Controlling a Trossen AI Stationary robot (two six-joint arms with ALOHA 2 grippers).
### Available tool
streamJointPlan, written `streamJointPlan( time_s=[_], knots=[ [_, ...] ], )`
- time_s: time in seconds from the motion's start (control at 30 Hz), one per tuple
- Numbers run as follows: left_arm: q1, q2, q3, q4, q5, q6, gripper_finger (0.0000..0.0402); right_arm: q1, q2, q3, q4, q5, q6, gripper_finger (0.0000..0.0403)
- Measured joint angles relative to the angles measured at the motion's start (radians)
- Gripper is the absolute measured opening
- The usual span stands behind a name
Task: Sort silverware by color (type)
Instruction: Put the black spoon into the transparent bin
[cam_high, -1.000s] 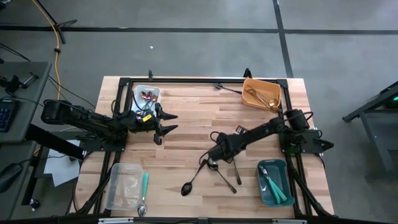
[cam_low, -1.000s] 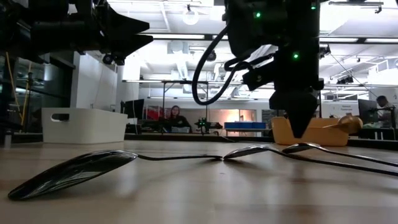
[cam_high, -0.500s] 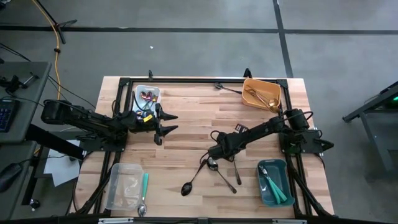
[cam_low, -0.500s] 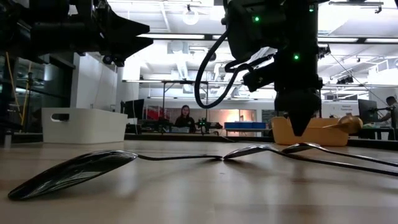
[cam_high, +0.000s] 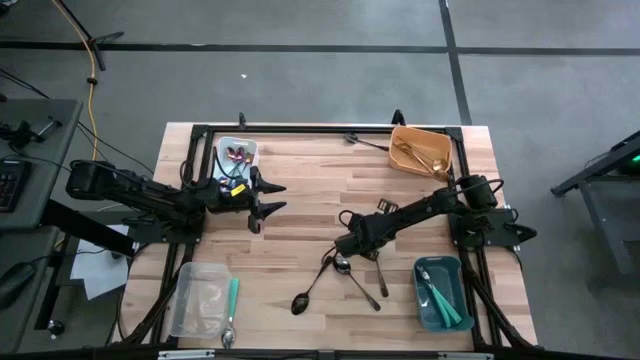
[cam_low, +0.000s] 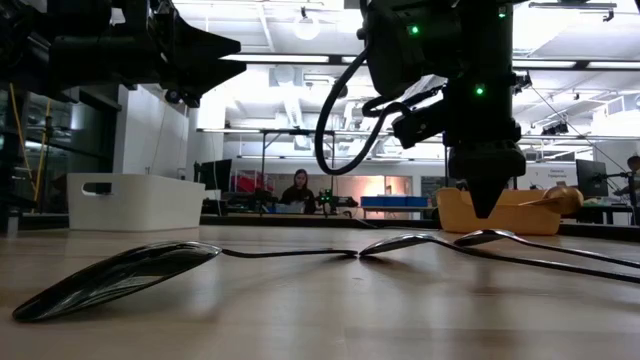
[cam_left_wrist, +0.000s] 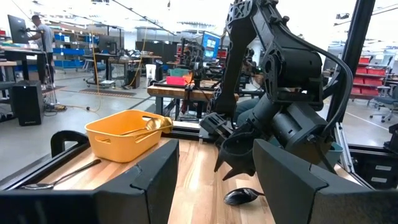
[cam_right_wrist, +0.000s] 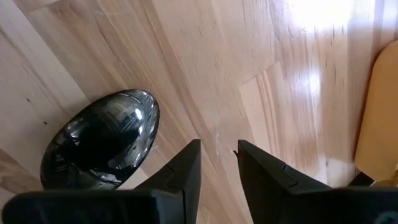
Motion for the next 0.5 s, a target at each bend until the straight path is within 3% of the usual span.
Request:
streamJointPlan(
  time_s=[0.23,0.5],
  knots=[
    [0.0,0.0,0.0,-0.001,0.0,0.0,0.02,0.023,-0.029,0.0,-0.026,-0.005,-0.001,0.01],
    [0.0,0.0,0.0,-0.003,0.0,0.0,0.02,0.032,-0.168,-0.002,-0.013,0.031,0.061,0.01]
  ],
)
